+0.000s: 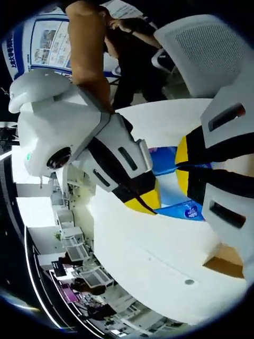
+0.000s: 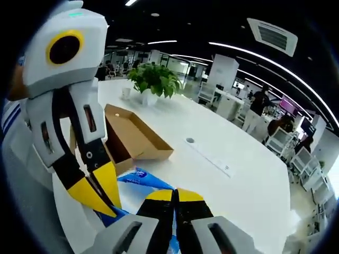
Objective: Operate the shoe box by opening the lid, removing the specified soft item, and placing it in the target area until the item is outside and the box remains undamaged.
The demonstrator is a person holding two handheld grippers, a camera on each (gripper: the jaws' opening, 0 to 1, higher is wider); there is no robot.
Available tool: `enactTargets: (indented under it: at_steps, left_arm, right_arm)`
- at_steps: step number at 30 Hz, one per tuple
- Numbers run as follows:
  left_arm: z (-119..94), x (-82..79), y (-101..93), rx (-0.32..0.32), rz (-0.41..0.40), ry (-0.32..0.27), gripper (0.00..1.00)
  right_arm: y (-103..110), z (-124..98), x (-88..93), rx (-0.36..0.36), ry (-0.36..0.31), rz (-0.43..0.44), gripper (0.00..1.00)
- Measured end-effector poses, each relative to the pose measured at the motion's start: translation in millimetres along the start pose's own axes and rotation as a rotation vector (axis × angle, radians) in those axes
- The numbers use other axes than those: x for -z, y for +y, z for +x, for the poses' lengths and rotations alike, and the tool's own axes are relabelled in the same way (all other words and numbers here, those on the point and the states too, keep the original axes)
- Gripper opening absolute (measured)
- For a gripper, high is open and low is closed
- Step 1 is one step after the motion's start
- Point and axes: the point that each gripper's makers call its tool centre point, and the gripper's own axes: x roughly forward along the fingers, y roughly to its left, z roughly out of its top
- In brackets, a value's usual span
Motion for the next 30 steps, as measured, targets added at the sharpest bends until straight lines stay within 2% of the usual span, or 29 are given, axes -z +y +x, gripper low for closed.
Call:
enactTargets:
  at_steps: [16,30]
  left_arm:
    - [49.7,-24.4,-10.9,0.043,0.014,-0.006,0.0]
    - [88.5,-44.8,-6.6,0.078,0.003,-0.029,0.0]
  right_arm:
    - [-36.3,-17.6,41.5,0.041,0.022,0.055,0.0]
    - [-67.5,-27.5,65.0,0.044,0.03,0.073,0.0]
